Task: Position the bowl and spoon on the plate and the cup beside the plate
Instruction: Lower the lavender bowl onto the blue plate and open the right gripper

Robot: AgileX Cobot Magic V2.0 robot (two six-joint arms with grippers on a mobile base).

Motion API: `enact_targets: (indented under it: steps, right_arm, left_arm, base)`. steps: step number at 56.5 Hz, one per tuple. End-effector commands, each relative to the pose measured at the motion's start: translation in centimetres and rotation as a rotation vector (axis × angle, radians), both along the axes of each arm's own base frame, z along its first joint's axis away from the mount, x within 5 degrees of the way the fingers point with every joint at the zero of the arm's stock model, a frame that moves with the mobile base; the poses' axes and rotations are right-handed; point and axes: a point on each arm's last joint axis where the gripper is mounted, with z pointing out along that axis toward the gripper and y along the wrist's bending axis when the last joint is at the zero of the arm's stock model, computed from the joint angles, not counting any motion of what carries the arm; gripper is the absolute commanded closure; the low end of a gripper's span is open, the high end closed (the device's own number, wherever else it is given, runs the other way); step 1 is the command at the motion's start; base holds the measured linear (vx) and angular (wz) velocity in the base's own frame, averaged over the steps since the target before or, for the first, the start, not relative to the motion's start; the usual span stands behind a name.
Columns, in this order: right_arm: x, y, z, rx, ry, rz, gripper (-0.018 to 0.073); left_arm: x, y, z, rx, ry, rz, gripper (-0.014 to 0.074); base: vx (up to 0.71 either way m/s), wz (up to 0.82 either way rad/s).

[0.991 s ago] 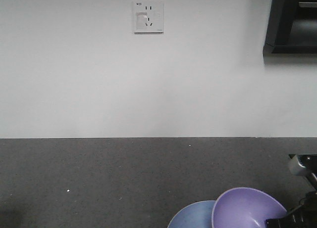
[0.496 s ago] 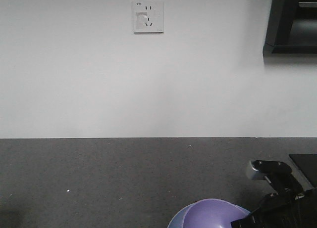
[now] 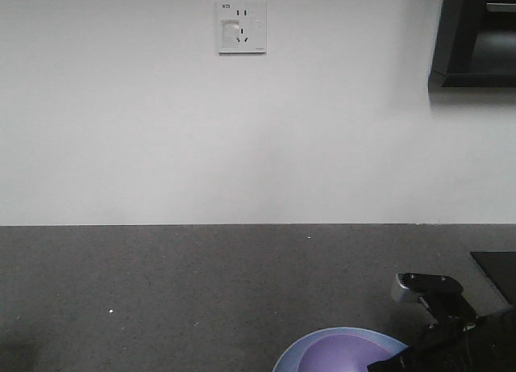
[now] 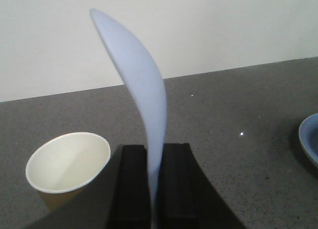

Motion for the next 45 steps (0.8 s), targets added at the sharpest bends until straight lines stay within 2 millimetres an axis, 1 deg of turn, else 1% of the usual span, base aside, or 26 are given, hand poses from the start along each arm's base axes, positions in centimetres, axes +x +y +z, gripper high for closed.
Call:
enact_targets:
  steps: [1,4,5,7,15,21,24,28,34,40,43,45]
  right_arm:
    - [0.6,0.0,2.1,0.022,-0.098,-0.028,0.0369]
    - [0.6,0.0,2.1,0.022,-0.098,-0.028,0.0301]
    - [0.6,0.0,2.1,0.022,-0.098,-0.029,0.0291]
    - [0.6,0.0,2.1,0.022,-0.1,-0.03,0.0228]
    - [0.6,0.0,2.2,0.021,-0.108,-0.032,0.0048]
    - [0.7,0.1,2.7,0.02,-0.113,-0.006,-0.0034]
    - [0.8,0.2,3.1,0.021,-0.116,0.014,-0.0054]
    - [0.7,0.3,4.2,0.028,-0.132,0.032,-0.0052]
    - [0.2,0.3,6.4,0.023,-0.187,0.054,-0.0006]
    - [-0.8,-0.2,8.6,-0.016,-0.256,0.051,0.0099]
    - [-1.7,-0.6,9.7,-0.05,-0.298,0.041,0.0181]
    - [-2.3,-0.9,10.4,-0.079,-0.321,0.033,0.025]
  left_arm:
    - [0.1,-0.1,1.2,-0.03,-0.067,-0.003,0.0603]
    - [0.1,-0.1,1.2,-0.029,-0.066,-0.003,0.0603]
    - [0.1,-0.1,1.2,-0.029,-0.065,-0.003,0.0603]
    - [0.1,-0.1,1.2,-0.029,-0.064,-0.003,0.0603]
    - [0.1,-0.1,1.2,-0.029,-0.062,-0.003,0.0603]
    - [0.1,-0.1,1.1,-0.03,-0.059,-0.004,0.0603]
    - [0.1,-0.1,1.1,-0.038,-0.053,-0.007,0.0603]
    - [0.0,-0.2,1.1,-0.061,-0.043,-0.016,0.0603]
    - [0.0,-0.3,1.1,-0.075,-0.037,-0.021,0.0603]
    - [0.0,-0.3,1.0,-0.072,-0.027,-0.022,0.0603]
    - [0.0,-0.3,0.9,-0.069,-0.018,-0.023,0.0603]
    - [-0.1,-0.3,0.8,-0.068,-0.011,-0.024,0.0603]
  base:
    - [0.0,0.0]
    - [0.0,0.0]
    - [0.0,0.0]
    - [0.0,0.0]
    - [0.0,0.0]
    - [0.0,0.0]
    - [0.0,0.0]
    - [0.0,0.0]
    - [0.0,0.0]
    - [0.0,0.0]
    - [0.0,0.0]
    - [0.0,0.0]
